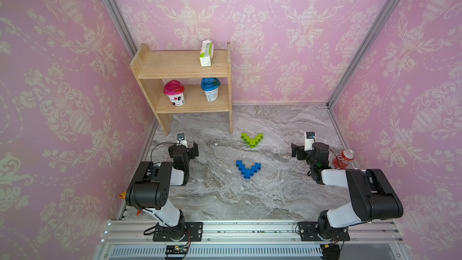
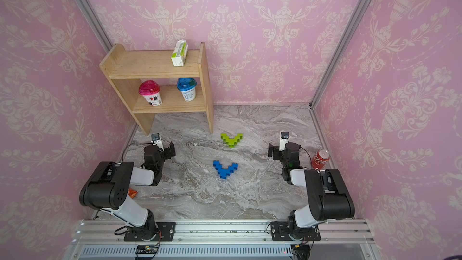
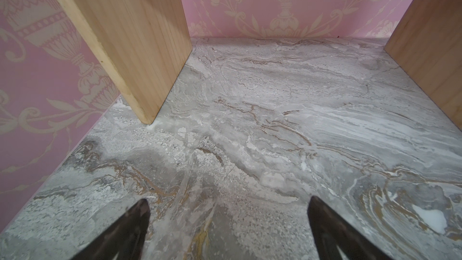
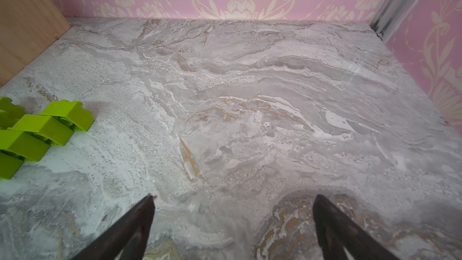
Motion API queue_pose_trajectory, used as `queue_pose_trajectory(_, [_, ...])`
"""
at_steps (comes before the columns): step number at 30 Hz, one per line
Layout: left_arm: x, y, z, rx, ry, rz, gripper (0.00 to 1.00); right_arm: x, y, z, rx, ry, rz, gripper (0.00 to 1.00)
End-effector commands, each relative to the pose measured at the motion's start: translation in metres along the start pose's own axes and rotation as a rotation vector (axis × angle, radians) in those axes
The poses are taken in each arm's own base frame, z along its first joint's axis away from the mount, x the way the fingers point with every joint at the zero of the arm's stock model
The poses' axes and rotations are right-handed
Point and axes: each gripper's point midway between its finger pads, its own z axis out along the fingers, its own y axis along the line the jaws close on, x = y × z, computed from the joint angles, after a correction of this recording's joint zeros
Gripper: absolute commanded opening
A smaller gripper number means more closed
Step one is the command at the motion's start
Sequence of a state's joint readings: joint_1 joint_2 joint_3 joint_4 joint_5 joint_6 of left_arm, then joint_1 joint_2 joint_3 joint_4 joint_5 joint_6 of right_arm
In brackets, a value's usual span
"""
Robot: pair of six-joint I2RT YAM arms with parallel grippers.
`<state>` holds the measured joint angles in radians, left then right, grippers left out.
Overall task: Assemble the letter v with lego
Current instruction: Reset both arms
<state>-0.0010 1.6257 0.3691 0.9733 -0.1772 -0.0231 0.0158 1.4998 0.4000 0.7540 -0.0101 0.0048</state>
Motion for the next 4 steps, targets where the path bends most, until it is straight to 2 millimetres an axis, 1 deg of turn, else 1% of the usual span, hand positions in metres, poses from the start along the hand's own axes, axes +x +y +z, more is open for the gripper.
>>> queue_pose_trajectory(1, [0.0013, -0.0003, -0.0007, 0.013, -0.004, -0.002, 0.99, -0.0103, 0.0008, 0.0012, 0.005, -0.031, 0.010, 1.00])
queue_pose_trajectory(4, [-0.0001, 0.0031, -0.0008, -0.006, -0.010, -0.006, 0.99, -0.0106, 0.0008, 0.0011, 0.005, -0.033, 0.012, 1.00])
